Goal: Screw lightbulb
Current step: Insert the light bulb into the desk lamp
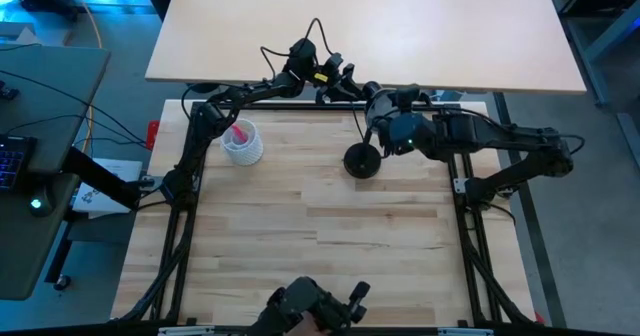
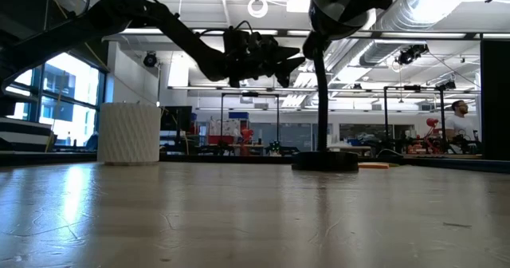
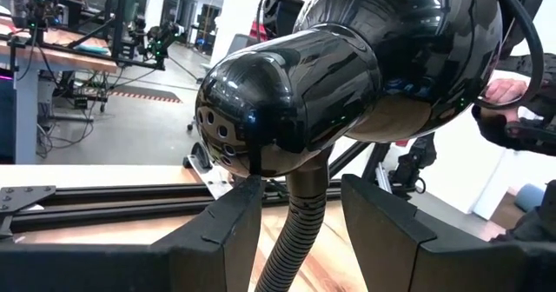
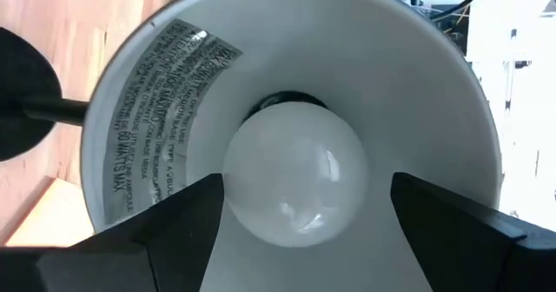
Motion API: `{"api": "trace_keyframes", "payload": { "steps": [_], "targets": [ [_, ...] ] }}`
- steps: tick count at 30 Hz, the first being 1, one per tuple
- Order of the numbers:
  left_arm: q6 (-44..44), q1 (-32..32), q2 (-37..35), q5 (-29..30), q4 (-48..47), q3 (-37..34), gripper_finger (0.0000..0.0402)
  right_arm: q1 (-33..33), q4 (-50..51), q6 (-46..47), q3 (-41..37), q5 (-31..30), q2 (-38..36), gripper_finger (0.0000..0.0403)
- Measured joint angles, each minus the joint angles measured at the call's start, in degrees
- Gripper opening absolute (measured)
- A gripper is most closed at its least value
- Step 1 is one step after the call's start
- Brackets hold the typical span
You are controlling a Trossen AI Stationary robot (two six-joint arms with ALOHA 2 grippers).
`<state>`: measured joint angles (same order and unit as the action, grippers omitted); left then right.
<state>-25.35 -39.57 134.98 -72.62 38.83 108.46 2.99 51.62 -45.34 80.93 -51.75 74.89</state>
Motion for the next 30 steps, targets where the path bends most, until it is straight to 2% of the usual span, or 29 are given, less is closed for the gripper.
{"api": "trace_keyframes", "payload": {
  "steps": [3,7,10,20,25,30],
  "targets": [
    [0.0,0.2,0.0,0.0,0.2,0.0,0.0154,0.7,0.0,0.4,0.0,0.6,0.0,0.0330],
    [0.0,0.5,0.0,-0.1,0.5,0.0,0.0154,2.4,0.0,3.1,0.0,5.0,0.0,0.0330],
    [0.0,0.6,0.0,-0.4,0.5,0.0,0.0154,3.3,0.0,4.4,0.0,4.7,0.5,0.0326],
    [0.8,0.7,0.0,-0.5,0.8,0.0,0.0154,4.1,0.0,11.4,0.0,4.8,0.5,0.0263],
    [2.9,1.6,0.0,-0.4,2.9,0.0,0.0154,4.2,-0.2,23.7,0.0,4.7,0.5,0.0258],
    [3.9,2.9,-0.1,-0.1,5.8,0.0,0.0154,5.0,-0.8,46.4,0.0,4.9,0.5,0.0257]
  ]
}}
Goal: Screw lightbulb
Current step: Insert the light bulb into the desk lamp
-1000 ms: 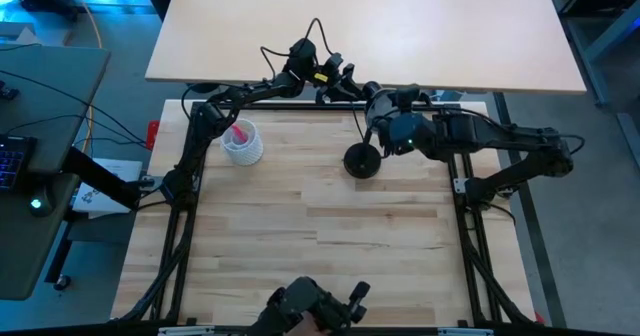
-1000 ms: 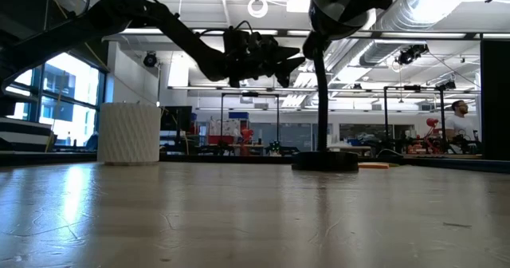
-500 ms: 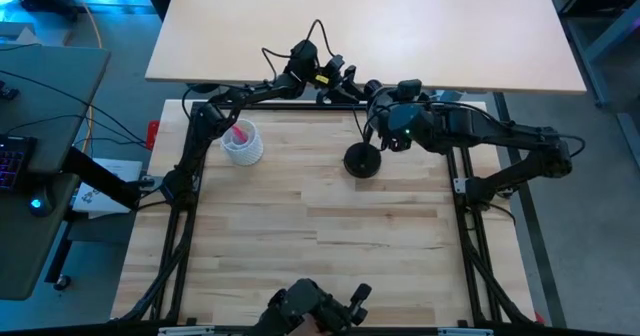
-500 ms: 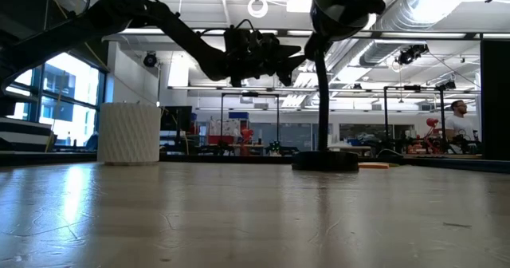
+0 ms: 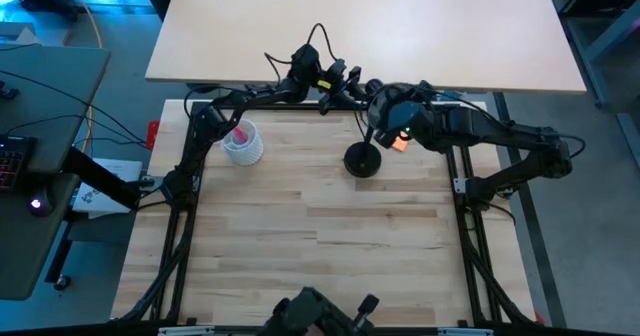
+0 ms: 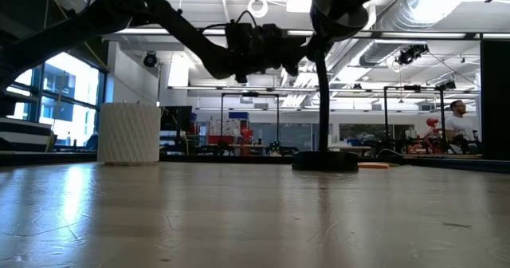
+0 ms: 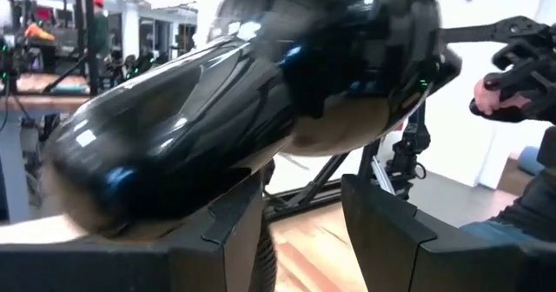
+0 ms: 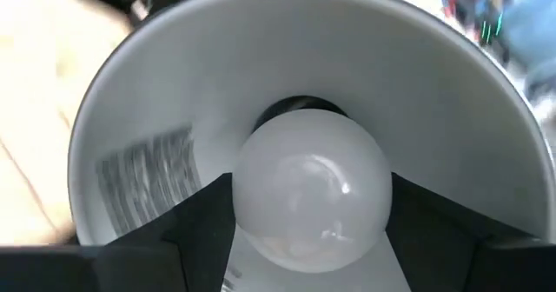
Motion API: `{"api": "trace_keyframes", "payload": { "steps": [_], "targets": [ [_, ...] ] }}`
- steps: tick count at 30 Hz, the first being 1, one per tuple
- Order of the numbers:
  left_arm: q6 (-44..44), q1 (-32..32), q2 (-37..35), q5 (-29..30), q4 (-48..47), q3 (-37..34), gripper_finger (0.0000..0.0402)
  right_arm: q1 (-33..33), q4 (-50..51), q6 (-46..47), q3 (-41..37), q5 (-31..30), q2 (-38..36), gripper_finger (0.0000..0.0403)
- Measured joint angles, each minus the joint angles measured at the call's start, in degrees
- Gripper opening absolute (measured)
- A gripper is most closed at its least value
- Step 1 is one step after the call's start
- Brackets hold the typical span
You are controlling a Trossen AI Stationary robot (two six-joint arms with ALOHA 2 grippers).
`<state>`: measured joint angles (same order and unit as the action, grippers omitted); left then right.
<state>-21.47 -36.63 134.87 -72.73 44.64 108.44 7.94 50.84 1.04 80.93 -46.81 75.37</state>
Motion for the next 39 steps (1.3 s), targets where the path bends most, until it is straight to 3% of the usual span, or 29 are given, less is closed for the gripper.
{"api": "trace_keyframes", "payload": {
  "steps": [7,12,20,39],
  "targets": [
    [-1.4,0.8,-0.2,0.0,2.0,0.0,0.0154,1.1,-0.1,21.0,0.0,1.4,0.0,0.0257],
    [-1.4,0.7,-0.2,0.0,2.0,0.0,0.0154,4.5,0.0,28.2,0.1,10.0,-0.2,0.0267],
    [-2.0,0.7,-0.2,-0.4,2.0,0.0,0.0154,4.9,-2.5,24.9,0.0,11.3,-1.3,0.0292],
    [-1.8,1.2,-0.2,-0.1,1.9,0.0,0.0154,4.8,-2.6,24.8,-0.1,10.4,-3.0,0.0294]
  ]
}}
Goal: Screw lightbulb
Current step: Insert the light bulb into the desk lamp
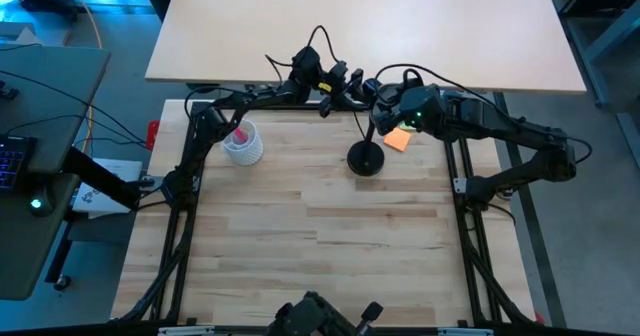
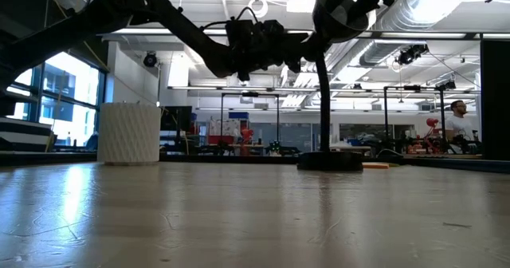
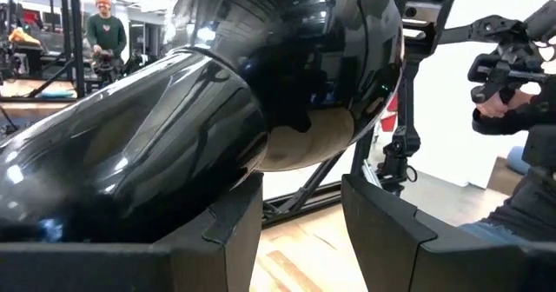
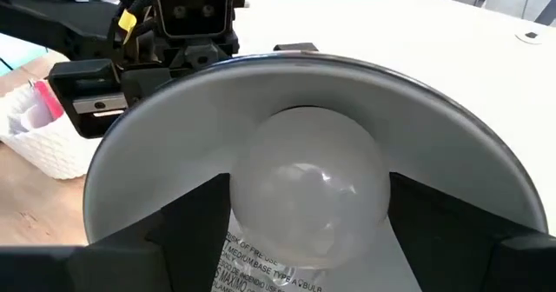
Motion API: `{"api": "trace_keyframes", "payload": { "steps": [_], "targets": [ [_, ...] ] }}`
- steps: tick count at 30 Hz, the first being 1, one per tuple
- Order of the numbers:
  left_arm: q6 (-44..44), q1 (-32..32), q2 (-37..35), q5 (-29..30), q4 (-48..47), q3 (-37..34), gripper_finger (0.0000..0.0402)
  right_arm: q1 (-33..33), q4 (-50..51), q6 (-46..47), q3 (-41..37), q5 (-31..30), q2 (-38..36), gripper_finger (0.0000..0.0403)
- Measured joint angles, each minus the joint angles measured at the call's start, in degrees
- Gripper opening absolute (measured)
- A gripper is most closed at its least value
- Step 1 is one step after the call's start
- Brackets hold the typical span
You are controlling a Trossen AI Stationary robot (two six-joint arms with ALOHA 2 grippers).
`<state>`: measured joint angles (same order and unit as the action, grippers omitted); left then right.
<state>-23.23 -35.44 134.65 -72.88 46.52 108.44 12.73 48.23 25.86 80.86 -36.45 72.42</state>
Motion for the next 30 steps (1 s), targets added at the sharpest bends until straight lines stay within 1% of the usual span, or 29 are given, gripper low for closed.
{"api": "trace_keyframes", "payload": {
  "steps": [4,8,12,19,23,30],
  "targets": [
    [3.4,1.1,-0.1,-1.4,0.0,0.0,0.0154,0.0,0.0,1.8,0.0,-0.1,0.0,0.0294],
    [5.8,2.5,-0.9,-2.6,0.2,0.0,0.0154,0.0,0.6,5.7,0.0,-2.5,-0.1,0.0292],
    [5.8,2.6,-1.6,-2.8,0.2,0.0,0.0154,0.0,0.5,7.8,0.0,-3.5,-0.1,0.0291],
    [5.3,2.1,-1.5,-1.4,-0.3,0.0,0.0154,0.0,0.0,11.7,0.0,-4.7,-0.2,0.0291],
    [5.3,2.1,-1.5,-1.3,-0.2,0.0,0.0154,0.0,-2.1,11.3,0.0,-5.3,-0.3,0.0291],
    [3.8,2.1,-1.5,-0.8,0.1,0.0,0.0154,-0.1,-2.8,8.3,0.1,-5.1,-0.3,0.0291]
  ]
}}
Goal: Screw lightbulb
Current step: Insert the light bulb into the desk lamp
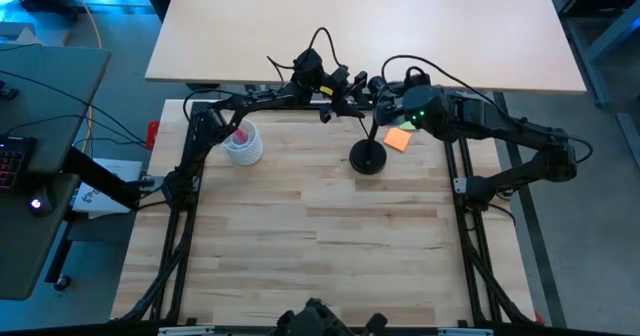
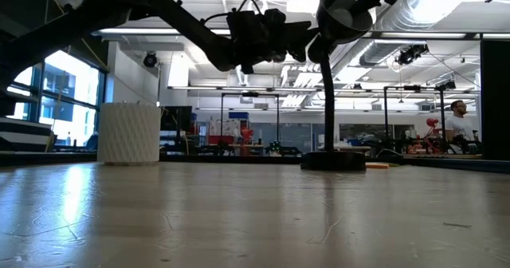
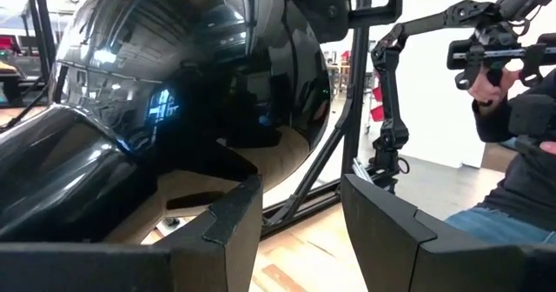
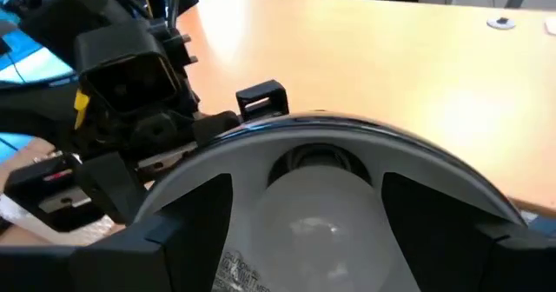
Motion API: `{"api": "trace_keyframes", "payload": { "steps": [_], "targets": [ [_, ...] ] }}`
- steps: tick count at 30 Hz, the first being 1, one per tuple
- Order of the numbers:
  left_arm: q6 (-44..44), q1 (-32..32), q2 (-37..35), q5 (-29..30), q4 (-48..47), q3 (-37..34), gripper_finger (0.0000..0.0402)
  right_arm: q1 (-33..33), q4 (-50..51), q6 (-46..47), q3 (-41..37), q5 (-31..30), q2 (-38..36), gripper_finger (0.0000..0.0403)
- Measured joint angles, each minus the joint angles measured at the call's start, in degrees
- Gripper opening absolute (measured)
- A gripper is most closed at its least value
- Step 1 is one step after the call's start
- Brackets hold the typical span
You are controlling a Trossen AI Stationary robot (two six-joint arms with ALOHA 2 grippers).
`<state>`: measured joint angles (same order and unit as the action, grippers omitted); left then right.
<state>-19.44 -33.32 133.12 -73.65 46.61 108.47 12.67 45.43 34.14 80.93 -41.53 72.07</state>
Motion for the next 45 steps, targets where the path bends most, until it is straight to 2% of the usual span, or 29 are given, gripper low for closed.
{"api": "trace_keyframes", "payload": {
  "steps": [10,13,16,19,22,30,34,37,40,42,45],
  "targets": [
    [-0.6,-0.5,0.0,1.4,0.0,0.0,0.0154,-5.6,-2.4,-9.8,0.0,-5.4,-2.9,0.0291],
    [-1.5,-0.7,0.0,1.6,0.0,0.0,0.0154,-7.4,-3.0,-14.4,0.0,-5.0,-4.0,0.0291],
    [-1.5,-0.8,0.0,1.6,0.0,0.0,0.0154,-10.4,-2.6,-23.3,0.0,-2.8,-4.5,0.0291],
    [-1.5,-1.1,-0.1,1.8,-0.2,0.0,0.0154,-14.2,2.3,-34.3,0.0,0.3,-4.3,0.0291],
    [-1.7,-1.8,-0.5,2.4,-0.4,0.0,0.0154,-16.4,7.5,-41.4,0.0,-0.7,-3.6,0.0291],
    [-3.9,-4.2,-1.2,4.0,-1.8,0.0,0.0154,-18.1,10.9,-45.8,0.0,0.0,-2.6,0.0291],
    [-4.0,-4.8,-1.2,3.9,-4.2,0.0,0.0154,-18.5,10.6,-48.0,0.0,-3.4,-2.2,0.0291],
    [-3.4,-5.3,-1.2,3.9,-6.0,0.0,0.0154,-19.3,10.5,-49.9,0.0,-3.7,-2.2,0.0291],
    [-2.2,-5.8,-1.2,4.3,-9.1,0.0,0.0154,-20.7,10.5,-53.7,0.0,-8.2,-2.2,0.0291],
    [-1.5,-6.4,-1.2,6.2,-11.3,0.0,0.0154,-21.3,11.1,-57.8,0.0,-11.4,-2.2,0.0291],
    [-0.8,-6.9,-1.2,10.6,-15.7,0.0,0.0154,-21.1,13.2,-65.7,0.0,-10.9,-2.2,0.0291]
  ]
}}
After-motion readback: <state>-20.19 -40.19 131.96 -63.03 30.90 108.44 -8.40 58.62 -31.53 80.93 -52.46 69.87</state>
